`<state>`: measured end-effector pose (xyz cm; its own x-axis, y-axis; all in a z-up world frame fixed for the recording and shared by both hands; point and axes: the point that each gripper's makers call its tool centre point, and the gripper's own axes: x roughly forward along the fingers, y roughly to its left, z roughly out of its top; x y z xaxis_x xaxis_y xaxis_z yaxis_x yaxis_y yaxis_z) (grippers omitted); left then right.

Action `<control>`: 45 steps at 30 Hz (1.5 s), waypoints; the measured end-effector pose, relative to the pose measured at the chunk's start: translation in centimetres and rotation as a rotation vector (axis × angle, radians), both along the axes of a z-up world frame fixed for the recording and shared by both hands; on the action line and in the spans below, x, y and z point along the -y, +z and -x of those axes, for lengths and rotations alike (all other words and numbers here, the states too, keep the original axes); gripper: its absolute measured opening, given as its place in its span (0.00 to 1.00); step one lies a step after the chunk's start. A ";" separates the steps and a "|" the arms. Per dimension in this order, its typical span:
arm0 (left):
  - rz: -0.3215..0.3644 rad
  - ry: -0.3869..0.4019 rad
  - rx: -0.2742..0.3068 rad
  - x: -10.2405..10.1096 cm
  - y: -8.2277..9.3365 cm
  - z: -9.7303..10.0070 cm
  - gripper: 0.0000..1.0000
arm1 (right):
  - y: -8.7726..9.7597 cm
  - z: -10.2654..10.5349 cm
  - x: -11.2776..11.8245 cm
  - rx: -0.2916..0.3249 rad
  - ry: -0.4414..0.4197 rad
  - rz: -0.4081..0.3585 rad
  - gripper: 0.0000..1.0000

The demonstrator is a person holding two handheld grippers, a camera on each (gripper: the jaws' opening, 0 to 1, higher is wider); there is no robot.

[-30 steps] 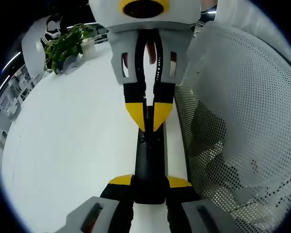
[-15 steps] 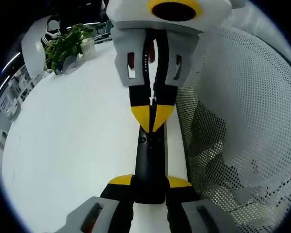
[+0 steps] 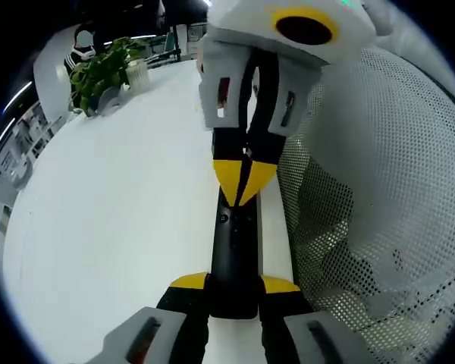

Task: Press the specified remote control buttons in sequence, fully releasing each button before pressing the next.

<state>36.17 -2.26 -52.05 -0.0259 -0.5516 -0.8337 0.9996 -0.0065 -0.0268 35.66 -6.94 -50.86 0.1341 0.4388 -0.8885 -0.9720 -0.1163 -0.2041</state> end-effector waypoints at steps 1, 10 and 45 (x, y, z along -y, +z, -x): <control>0.000 0.000 0.000 0.0 0.0 0.0 0.24 | 0.0 0.0 -0.1 0.002 0.000 -0.002 0.00; 0.001 0.001 -0.002 0.0 0.0 0.0 0.24 | -0.2 1.0 -1.3 0.071 0.108 0.041 0.00; 0.005 0.004 -0.006 0.0 0.1 0.1 0.25 | 0.1 -0.7 -1.1 -0.164 -0.100 0.004 0.00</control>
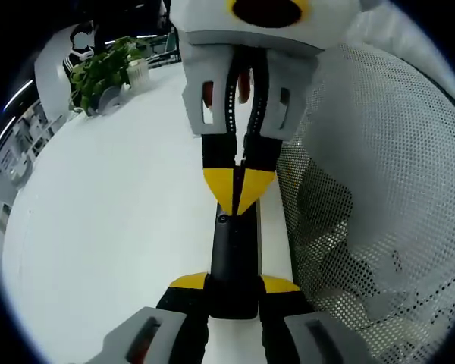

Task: Press the specified remote control buttons in sequence, fully releasing each button before pressing the next.

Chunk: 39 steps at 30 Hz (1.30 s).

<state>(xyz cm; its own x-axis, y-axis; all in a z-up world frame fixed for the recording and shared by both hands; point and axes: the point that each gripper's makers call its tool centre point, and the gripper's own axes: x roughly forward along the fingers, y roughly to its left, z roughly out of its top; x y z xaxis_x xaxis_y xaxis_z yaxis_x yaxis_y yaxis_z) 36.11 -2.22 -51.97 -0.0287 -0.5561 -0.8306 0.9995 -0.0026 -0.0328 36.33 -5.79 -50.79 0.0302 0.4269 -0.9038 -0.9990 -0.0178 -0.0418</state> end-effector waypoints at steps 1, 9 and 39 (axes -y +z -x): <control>0.000 0.000 0.000 0.0 0.0 0.0 0.25 | -0.1 0.2 -0.1 -0.013 0.002 -0.003 0.00; 0.002 0.001 -0.002 0.0 0.0 -0.1 0.25 | -0.3 0.3 -0.2 0.014 0.109 0.079 0.00; 0.010 0.007 -0.002 0.1 -0.1 -0.1 0.25 | -0.4 -0.9 -0.1 -0.115 -0.062 0.054 0.00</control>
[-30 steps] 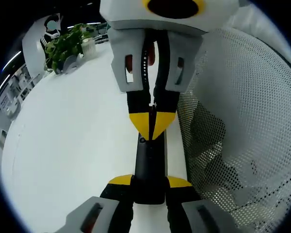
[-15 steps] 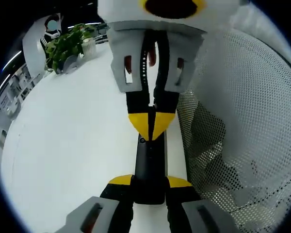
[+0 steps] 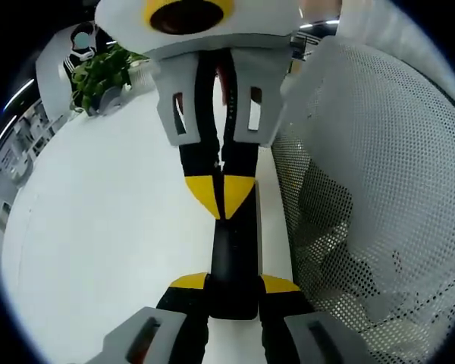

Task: Press the specified remote control buttons in sequence, fully releasing each button before pressing the next.

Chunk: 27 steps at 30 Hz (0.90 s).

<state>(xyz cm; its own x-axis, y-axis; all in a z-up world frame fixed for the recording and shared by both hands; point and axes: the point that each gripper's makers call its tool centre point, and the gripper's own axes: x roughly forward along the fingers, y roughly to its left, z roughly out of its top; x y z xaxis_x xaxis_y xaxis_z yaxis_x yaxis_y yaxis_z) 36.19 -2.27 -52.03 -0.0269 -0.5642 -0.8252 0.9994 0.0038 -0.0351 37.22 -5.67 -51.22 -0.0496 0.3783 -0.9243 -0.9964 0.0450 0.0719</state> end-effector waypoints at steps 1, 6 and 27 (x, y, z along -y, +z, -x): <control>0.000 -0.002 0.001 0.0 0.0 0.0 0.25 | 0.0 0.0 0.0 -0.010 -0.010 0.009 0.00; 0.000 -0.003 0.002 0.0 0.0 0.0 0.24 | -0.2 -0.3 -0.1 -0.041 -0.047 0.055 0.00; 0.008 0.000 0.000 0.0 0.1 0.0 0.24 | 0.1 1.5 -1.0 -0.090 -0.036 -0.062 0.00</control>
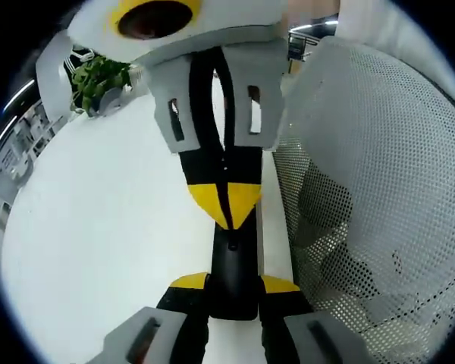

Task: Press the specified remote control buttons in sequence, fully releasing each button before pressing the next.

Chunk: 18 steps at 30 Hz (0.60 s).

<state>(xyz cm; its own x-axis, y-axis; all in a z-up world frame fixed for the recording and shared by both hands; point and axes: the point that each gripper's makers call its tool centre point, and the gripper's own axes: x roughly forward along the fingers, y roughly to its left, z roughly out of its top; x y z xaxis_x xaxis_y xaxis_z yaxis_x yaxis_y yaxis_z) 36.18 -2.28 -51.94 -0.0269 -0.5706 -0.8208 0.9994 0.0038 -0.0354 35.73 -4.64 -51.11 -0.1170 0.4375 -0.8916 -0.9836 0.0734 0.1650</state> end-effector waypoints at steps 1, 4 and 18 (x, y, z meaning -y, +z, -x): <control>0.000 -0.002 0.002 0.0 0.0 0.0 0.24 | -0.1 0.0 0.0 0.013 0.011 0.004 0.00; 0.001 -0.002 0.002 0.0 0.0 0.0 0.24 | 0.2 -0.4 -0.2 0.116 0.048 0.015 0.00; 0.009 -0.009 -0.005 0.0 -0.1 0.0 0.24 | -0.1 -0.5 -0.2 0.119 0.054 0.066 0.00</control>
